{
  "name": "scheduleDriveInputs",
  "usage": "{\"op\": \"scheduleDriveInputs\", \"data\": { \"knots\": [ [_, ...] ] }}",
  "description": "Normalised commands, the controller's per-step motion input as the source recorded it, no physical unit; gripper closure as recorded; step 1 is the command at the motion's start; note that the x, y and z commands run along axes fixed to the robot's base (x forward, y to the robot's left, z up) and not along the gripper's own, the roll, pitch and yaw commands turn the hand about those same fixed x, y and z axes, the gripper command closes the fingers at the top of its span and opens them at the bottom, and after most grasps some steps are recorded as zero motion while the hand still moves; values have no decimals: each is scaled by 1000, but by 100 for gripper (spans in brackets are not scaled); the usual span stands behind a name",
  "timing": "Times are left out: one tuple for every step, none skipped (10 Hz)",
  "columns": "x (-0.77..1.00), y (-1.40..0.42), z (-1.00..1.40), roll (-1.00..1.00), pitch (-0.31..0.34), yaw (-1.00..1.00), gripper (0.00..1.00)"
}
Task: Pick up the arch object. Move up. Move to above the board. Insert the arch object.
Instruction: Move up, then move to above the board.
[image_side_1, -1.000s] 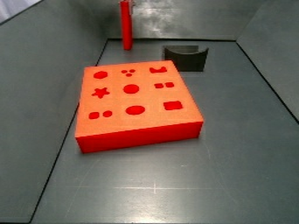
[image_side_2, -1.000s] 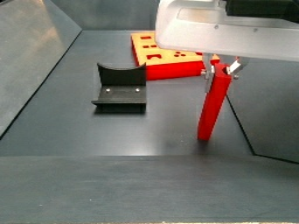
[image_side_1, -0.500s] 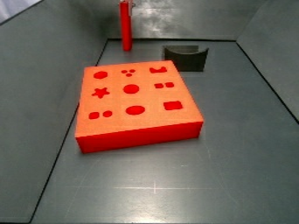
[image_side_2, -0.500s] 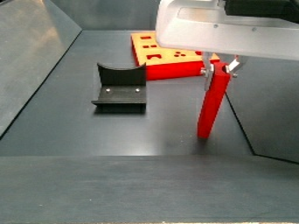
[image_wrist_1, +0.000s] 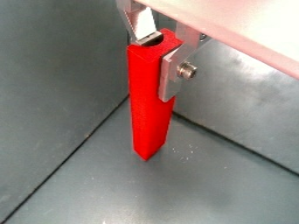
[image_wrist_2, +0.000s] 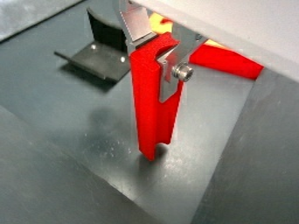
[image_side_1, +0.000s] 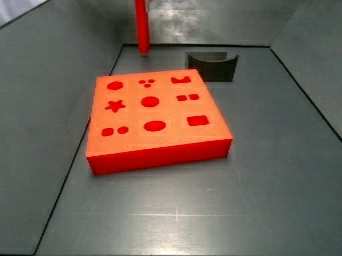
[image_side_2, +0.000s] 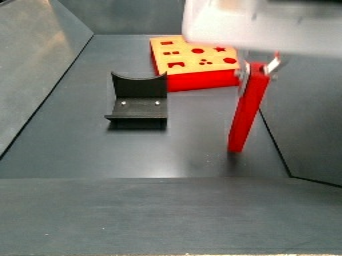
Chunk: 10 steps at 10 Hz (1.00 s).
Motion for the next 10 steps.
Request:
{"op": "scheduleDriveInputs", "data": {
  "knots": [
    [6,-23,537,-14,49,-15,100],
    [11,-9,313,-14,64,-12,100],
    [-306,270,1000,290,94,215,100],
    [-314,280,1000,285,94,208,100],
    [-294,244,1000,253,76,165,100],
    [-269,213,1000,195,55,109,100],
    [-258,203,1000,134,38,76,100],
    [-240,187,1000,88,30,52,100],
    [-217,168,1000,66,36,33,100],
    [-191,154,1000,41,45,20,100]
  ]
}}
